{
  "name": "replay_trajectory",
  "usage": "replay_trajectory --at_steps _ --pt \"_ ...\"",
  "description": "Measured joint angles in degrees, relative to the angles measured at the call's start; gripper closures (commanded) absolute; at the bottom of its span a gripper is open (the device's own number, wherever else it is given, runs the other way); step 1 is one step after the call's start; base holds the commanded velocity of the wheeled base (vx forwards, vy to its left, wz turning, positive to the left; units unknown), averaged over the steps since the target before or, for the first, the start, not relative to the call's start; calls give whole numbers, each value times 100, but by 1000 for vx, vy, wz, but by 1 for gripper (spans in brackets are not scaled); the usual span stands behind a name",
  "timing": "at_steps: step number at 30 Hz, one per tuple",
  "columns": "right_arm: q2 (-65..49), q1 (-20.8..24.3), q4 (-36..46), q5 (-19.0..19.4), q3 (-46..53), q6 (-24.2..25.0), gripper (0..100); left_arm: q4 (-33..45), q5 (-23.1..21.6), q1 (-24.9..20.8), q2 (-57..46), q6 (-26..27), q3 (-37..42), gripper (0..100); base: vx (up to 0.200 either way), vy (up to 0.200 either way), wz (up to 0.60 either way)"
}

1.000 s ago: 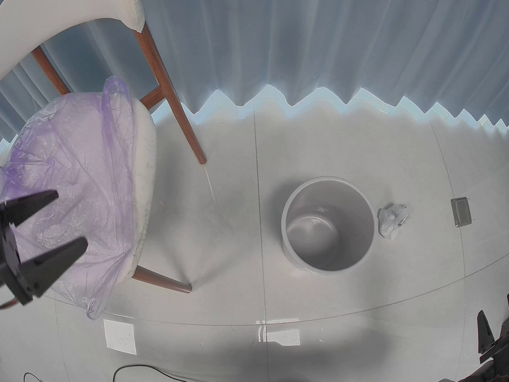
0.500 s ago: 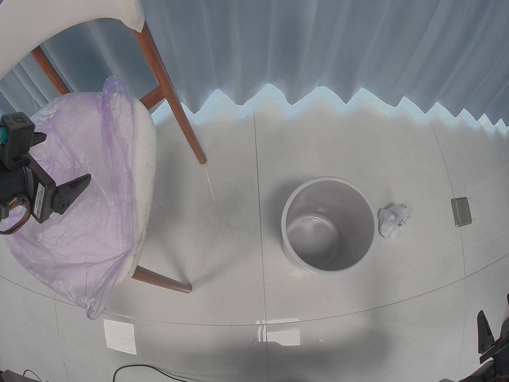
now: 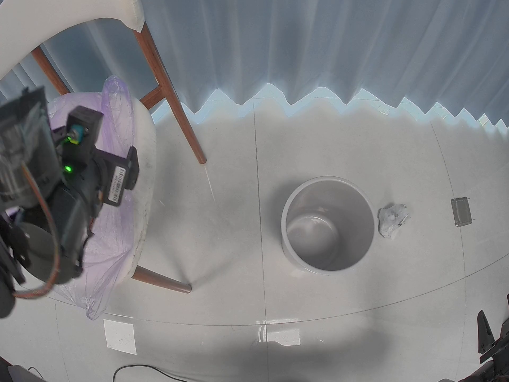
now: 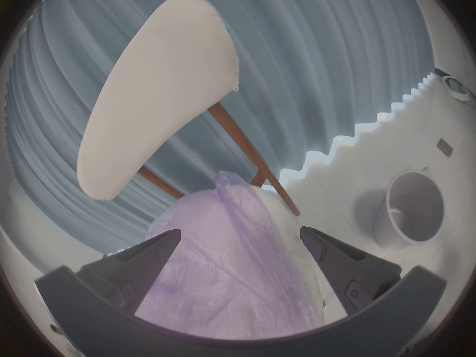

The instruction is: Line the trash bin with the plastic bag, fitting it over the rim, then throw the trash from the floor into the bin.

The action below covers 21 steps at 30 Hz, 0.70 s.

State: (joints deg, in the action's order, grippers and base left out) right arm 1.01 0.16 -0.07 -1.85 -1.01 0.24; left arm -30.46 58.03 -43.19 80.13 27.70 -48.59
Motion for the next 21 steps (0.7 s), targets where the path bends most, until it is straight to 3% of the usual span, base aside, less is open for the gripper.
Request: replay_trajectory --at_steps 3,5,21 --pt "0 0 0 0 0 0 0 -306 642 -212 368 -17 369 0 0 0 0" --pt "0 0 0 0 0 0 0 -330 816 -289 595 -61 562 0 0 0 0" --pt "0 0 0 2 0 0 0 -1058 837 149 1336 -50 855 0 0 0 0"
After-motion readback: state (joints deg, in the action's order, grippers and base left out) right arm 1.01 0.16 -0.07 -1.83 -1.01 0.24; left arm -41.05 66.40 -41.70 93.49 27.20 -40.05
